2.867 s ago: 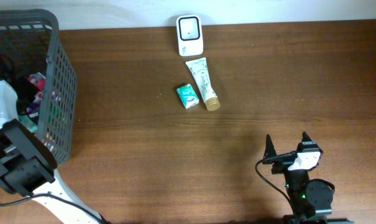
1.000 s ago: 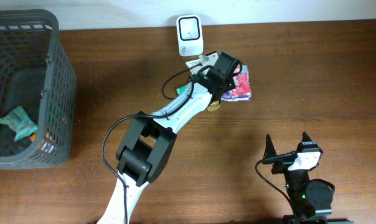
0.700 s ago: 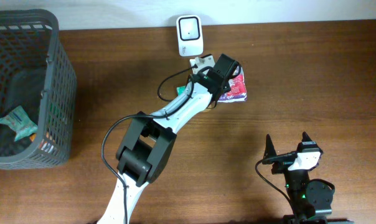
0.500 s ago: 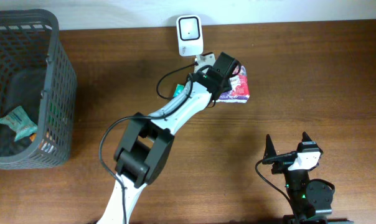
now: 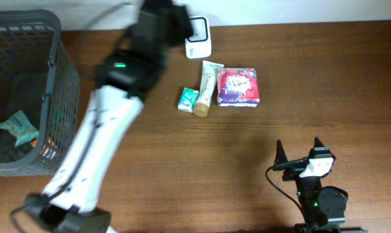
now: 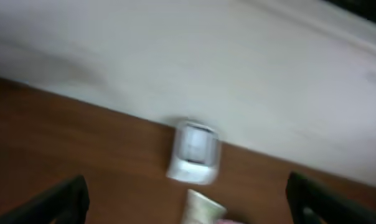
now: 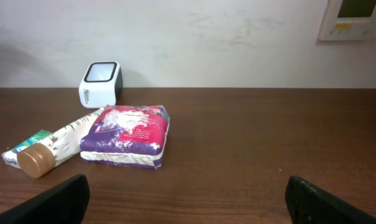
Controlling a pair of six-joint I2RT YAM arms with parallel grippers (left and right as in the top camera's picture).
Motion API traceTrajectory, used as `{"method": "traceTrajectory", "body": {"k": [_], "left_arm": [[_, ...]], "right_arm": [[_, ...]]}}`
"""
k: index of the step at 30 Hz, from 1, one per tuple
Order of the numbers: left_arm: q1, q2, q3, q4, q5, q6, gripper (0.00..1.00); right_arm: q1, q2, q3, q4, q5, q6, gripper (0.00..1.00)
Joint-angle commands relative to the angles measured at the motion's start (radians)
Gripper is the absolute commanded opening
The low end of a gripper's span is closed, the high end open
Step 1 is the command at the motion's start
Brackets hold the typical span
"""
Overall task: Scan the item barcode
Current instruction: 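Hold the red-purple pack under the scanner, then place it right of the tube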
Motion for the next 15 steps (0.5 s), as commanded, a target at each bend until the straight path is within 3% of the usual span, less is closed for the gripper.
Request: {"method": "traceTrajectory", "body": {"k": [1, 8, 13, 15], "left_arm": [[0.195, -0.097, 0.012, -0.087, -0.144, 0.076, 0.99], [0.669, -0.092, 0.007, -0.24, -0.163, 0.076, 0.99], [0.867, -0.006, 0.006, -0.282, -0.166, 0.088, 0.93], [0.908, 0.038, 0.006, -0.309, -0.158, 0.151, 0.93]], "right_arm": [[0.005, -0.006, -0.009, -0.001, 0.006, 0.005, 0.99], [0.005, -0.006, -0.009, -0.001, 0.006, 0.005, 0.99], [0.005, -0.006, -0.009, -0.001, 0.006, 0.005, 0.99], [0.005, -0.006, -0.009, -0.001, 0.006, 0.005, 0.99]]}}
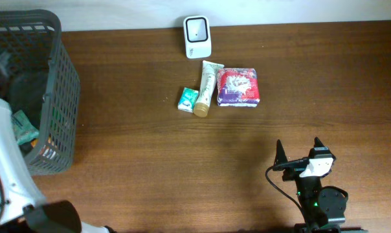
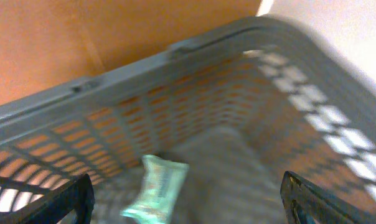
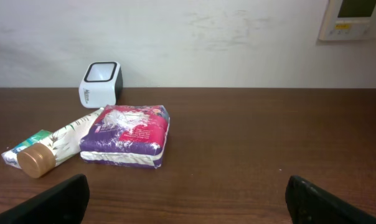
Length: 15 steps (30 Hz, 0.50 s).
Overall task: Scan the item barcode
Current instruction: 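Hold the red-purple pack under the scanner, then place it right of the tube, then reach the left gripper into the basket and grasp the light-green wipes pack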
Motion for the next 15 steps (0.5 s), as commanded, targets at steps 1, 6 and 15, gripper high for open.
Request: {"method": "traceTrajectory", "body": {"k": [1, 6, 15], "left_arm": [[0.068, 0.095, 0.005, -0.046, -0.003, 0.122, 0.95], [0.093, 0.223, 0.005, -0.15, 0.122, 0.264, 0.99], [0.147, 0.406, 0.003, -0.163, 0.152, 0.247, 0.91]], "right_arm": [[0.005, -0.006, -0.009, -0.001, 0.006, 0.005, 0.99], [0.005, -0.006, -0.009, -0.001, 0.005, 0.005, 0.99], [0.005, -0.006, -0.009, -0.001, 0.005, 0.005, 0.99]]}}
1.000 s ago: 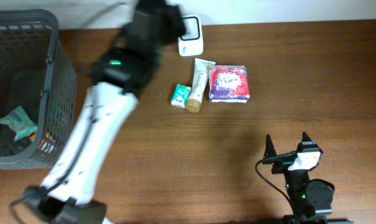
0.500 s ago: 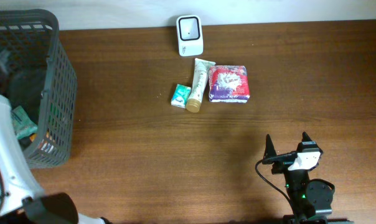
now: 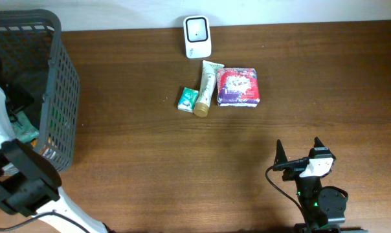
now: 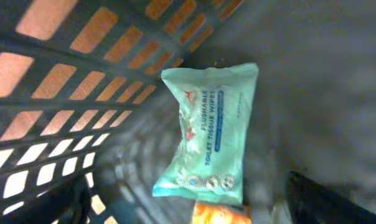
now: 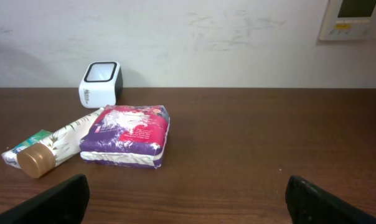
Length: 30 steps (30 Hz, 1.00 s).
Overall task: Scan the item barcode
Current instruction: 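Reach the left gripper into the basket and grasp the light-green wipes pack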
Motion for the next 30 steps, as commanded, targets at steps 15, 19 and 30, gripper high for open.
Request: {"method": "traceTrajectory", "body": {"k": [15, 19, 30], "left_arm": [[0.043, 0.227, 0.0, 0.002, 0.14, -0.005, 0.66], [0.043, 0.256, 0.003, -0.021, 0.14, -0.005, 0.29], [0.043, 0.043, 0.482, -0.249, 0.294, -0.149, 0.0]], "right_arm": [[0.005, -0.006, -0.009, -0.001, 0.005, 0.005, 0.99], [0.005, -0.006, -0.009, -0.001, 0.005, 0.005, 0.99], [0.005, -0.006, -0.009, -0.001, 0.005, 0.005, 0.99]]}}
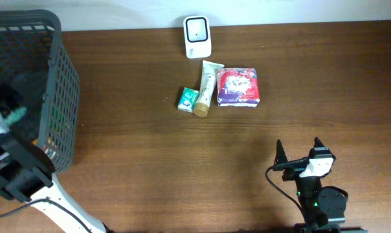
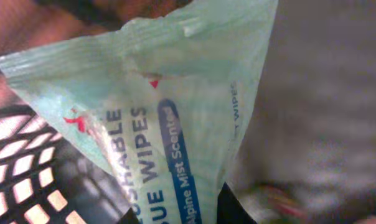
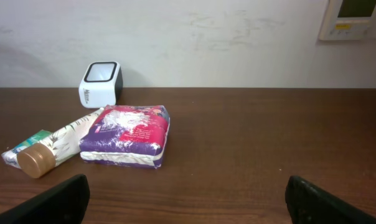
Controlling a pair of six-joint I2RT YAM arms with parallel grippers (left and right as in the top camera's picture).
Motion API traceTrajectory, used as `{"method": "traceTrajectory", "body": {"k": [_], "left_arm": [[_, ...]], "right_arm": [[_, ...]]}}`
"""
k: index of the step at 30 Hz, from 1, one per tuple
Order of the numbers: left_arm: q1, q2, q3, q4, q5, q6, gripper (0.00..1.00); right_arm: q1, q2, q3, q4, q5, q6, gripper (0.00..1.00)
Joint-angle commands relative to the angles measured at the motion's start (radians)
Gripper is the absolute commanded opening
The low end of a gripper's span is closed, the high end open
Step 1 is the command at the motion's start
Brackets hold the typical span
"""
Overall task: Scan the item barcode
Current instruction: 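Reach the left gripper into the basket and grasp the light-green wipes pack, then hold the wipes pack at the scanner, then place it left of the tissues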
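A pale green pack of flushable wipes [image 2: 169,118] fills the left wrist view. My left gripper [image 2: 185,213] is shut on its lower end, one dark fingertip on each side, inside the grey basket [image 1: 61,97]. From overhead the pack [image 1: 17,115] shows just past the basket's left wall. The white barcode scanner [image 1: 197,29] stands at the table's back edge, also seen in the right wrist view [image 3: 101,83]. My right gripper [image 3: 188,205] rests open near the front right, nothing between its fingers.
A cream tube [image 1: 208,87] with a gold cap, a small green box [image 1: 188,99] and a purple packet [image 1: 239,87] lie in front of the scanner. More items lie in the basket bottom. A wall panel [image 3: 356,18] hangs at the back right.
My left gripper was open above the wipes pack lying in the basket. Now it is shut on the pack, which fills the wrist view and sits a little further back in the basket. The right arm is unchanged.
My left arm first reached across the table near the scanner, gripper open. Then it was over the basket at the left, then low inside it with the wipes pack between its open fingers. Now it grips that pack. The right gripper stayed open at rest throughout.
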Motion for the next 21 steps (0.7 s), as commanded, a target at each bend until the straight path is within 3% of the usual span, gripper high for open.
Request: {"method": "traceTrajectory", "body": {"k": [1, 7, 11, 15, 18, 21], "left_arm": [[0.002, -0.171, 0.186, -0.012, 0.181, -0.047, 0.0], [-0.011, -0.35, 0.34, 0.056, 0.667, -0.047, 0.0], [-0.143, -0.384, 0.339, 0.053, 0.917, -0.062, 0.0], [-0.361, -0.36, 0.338, -0.065, 0.815, -0.036, 0.0], [-0.536, -0.317, 0.338, -0.115, 0.719, 0.2, 0.0], [-0.669, -0.245, 0.338, -0.196, 0.481, 0.283, 0.0]], "right_arm": [[0.005, -0.006, -0.009, -0.001, 0.006, 0.005, 0.99], [0.005, -0.006, -0.009, -0.001, 0.006, 0.005, 0.99], [0.005, -0.006, -0.009, -0.001, 0.006, 0.005, 0.99], [0.005, -0.006, -0.009, -0.001, 0.006, 0.005, 0.99], [0.005, -0.006, -0.009, -0.001, 0.006, 0.005, 0.99], [0.005, -0.006, -0.009, -0.001, 0.006, 0.005, 0.99]]}}
